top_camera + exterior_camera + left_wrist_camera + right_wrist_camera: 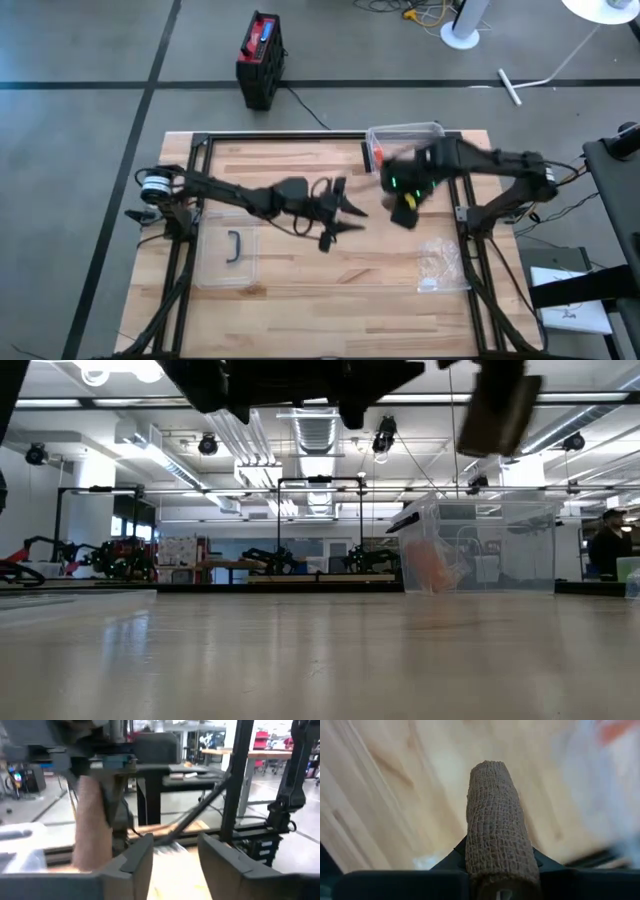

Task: Roll bandage
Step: Put the rolled brown bandage into the transparent zip bag

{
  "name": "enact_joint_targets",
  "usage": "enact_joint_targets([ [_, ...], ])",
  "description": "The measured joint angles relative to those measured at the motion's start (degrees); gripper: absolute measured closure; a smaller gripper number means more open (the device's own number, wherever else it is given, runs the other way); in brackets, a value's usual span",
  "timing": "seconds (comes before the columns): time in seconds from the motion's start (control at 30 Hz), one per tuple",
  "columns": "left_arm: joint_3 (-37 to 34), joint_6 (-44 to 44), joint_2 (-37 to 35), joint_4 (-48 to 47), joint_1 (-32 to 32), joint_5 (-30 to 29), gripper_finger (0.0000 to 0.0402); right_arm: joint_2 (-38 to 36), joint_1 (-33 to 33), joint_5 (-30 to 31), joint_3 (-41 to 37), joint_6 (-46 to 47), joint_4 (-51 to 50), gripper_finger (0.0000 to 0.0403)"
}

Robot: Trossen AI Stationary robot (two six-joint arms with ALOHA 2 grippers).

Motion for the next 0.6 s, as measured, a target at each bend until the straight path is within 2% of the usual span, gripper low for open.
enact_joint_targets([
  [0.17, 0.0, -0.2, 1.89, -0.02, -4.23, -2.52, 0.022, -3.54, 10.39, -1.05, -12.35, 15.26, 1.1, 0.0349],
  [0.3, -0.16, -3.63, 1.98, -0.4, -6.19, -2.71, 0.0205, -3.34, 18.15, -5.5, -20.99, 24.29, 1.41, 0.0349],
  [0.47, -2.25, -8.14, 2.58, -0.63, -10.19, -3.4, 0.0196, 1.7, 26.58, -13.57, -28.9, 31.72, 7.82, 0.0349],
  [0.6, -2.8, -9.53, 3.78, -0.47, -15.13, -9.58, 0.0196, 7.24, 30.16, -16.49, -31.04, 33.17, 10.25, 0.0349],
])
